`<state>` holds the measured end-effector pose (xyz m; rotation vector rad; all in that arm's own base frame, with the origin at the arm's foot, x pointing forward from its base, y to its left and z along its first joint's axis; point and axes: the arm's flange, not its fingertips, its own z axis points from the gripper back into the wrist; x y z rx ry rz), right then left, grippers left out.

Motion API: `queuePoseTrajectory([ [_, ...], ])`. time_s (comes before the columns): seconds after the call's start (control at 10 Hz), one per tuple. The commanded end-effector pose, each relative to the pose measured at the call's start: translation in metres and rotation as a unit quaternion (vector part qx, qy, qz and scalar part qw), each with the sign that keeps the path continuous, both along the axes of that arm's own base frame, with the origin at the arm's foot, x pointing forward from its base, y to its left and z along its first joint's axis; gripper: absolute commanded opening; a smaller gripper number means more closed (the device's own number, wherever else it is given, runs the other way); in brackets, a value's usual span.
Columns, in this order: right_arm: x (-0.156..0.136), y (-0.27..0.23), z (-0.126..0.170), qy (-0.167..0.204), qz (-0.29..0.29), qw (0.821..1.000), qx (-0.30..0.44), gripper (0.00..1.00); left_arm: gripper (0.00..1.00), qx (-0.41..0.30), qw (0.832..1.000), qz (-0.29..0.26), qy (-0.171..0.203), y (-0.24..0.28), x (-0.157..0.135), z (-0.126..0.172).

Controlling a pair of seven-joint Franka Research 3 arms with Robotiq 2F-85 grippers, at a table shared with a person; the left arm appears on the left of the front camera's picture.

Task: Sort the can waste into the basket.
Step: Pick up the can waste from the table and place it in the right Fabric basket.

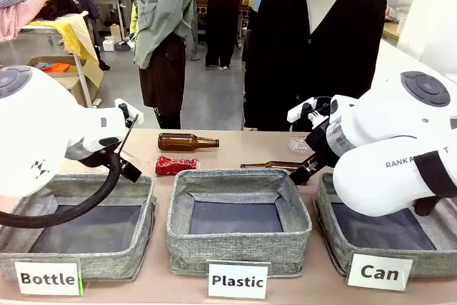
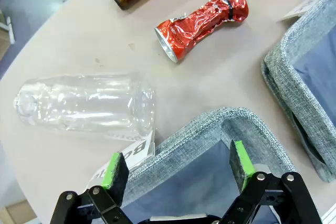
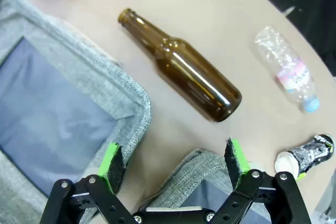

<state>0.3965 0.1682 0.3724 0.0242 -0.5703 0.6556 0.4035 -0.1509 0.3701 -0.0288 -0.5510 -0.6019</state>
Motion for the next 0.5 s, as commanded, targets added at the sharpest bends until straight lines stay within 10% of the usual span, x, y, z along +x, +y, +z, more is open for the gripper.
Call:
queuePoseTrajectory([
  [0.0,0.0000,0.0000,0.0000,0.000,0.000,1.000,0.000,1.00,1.00,0.000,1.000,0.000,0.000,0.0000,0.0000,0.0000],
  [0.4,0.0000,0.0000,0.0000,0.000,0.000,1.000,0.000,1.00,1.00,0.000,1.000,0.000,0.000,0.0000,0.0000,0.0000],
])
